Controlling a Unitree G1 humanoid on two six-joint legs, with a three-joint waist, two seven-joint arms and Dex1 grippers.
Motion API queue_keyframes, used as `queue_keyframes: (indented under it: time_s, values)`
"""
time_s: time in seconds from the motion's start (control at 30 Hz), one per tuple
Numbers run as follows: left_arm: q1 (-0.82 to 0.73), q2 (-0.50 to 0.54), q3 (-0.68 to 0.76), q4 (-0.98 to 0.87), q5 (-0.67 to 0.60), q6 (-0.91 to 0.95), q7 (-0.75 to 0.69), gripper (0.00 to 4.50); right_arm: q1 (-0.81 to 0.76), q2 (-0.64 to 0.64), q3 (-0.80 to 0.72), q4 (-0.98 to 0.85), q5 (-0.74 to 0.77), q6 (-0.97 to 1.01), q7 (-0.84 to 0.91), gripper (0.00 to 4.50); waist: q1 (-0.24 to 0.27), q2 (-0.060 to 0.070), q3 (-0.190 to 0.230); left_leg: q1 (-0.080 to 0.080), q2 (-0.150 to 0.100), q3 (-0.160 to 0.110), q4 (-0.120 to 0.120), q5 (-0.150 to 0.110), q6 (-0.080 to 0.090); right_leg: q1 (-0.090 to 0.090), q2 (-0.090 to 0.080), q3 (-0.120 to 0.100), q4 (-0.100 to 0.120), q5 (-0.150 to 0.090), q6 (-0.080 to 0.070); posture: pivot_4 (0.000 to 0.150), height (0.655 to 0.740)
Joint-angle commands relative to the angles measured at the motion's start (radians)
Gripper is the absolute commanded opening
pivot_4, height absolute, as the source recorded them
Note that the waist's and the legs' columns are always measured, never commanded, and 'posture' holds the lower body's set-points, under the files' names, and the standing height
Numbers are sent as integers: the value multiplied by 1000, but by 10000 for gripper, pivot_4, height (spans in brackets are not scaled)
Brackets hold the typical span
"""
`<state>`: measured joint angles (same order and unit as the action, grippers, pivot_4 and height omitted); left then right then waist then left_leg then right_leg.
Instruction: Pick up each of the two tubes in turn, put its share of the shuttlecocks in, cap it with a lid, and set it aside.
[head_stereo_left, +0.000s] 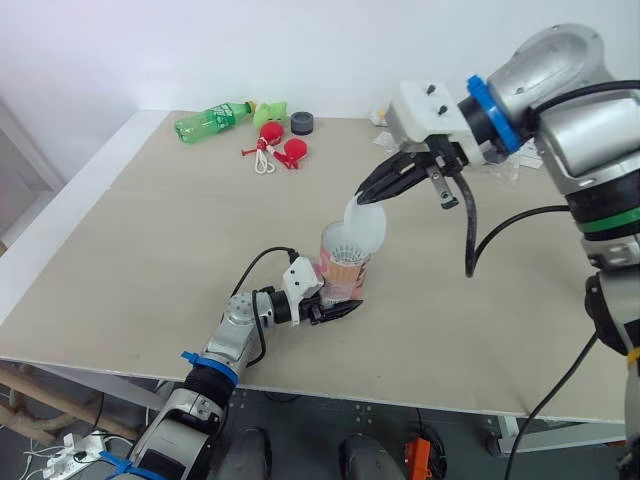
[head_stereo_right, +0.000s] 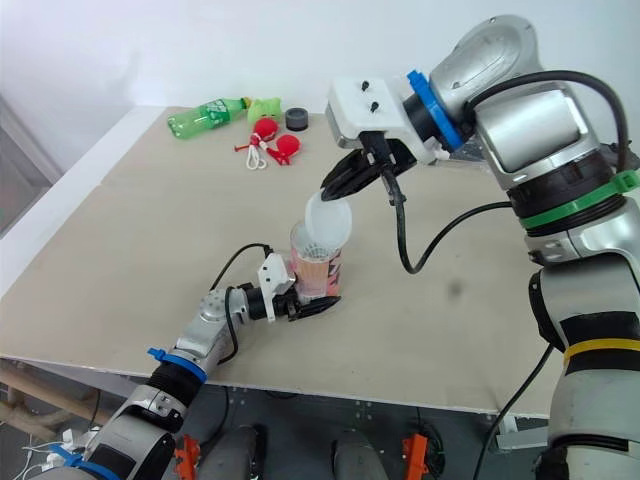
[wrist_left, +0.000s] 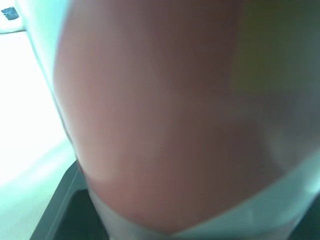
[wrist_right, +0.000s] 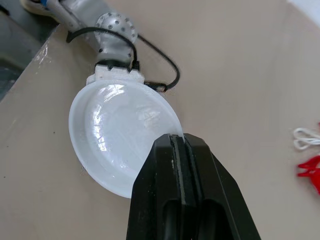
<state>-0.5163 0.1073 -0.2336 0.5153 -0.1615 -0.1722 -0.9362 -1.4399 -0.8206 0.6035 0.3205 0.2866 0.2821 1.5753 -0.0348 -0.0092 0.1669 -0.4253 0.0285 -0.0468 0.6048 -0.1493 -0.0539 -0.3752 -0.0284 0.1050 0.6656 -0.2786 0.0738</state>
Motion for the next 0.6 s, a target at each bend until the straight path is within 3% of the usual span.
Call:
queue_keyframes:
  time_s: [0.03, 0.6]
  values:
    - [30, 18, -19, 49, 42, 23, 6, 28707, -68, 15, 20, 35, -5, -46, 39, 370, -2, 1, 0, 0, 0, 0, 0, 0, 0, -1, 0, 0, 0, 0, 0, 1500, 7400]
    - [60, 16, -21, 13, 45, 31, 29, 28707, -85, 76, 133, 96, 7, -127, 39, 370, -9, 1, 0, 1, 2, -1, -1, 0, 0, 0, 2, 0, 0, -2, 2, 1500, 7400]
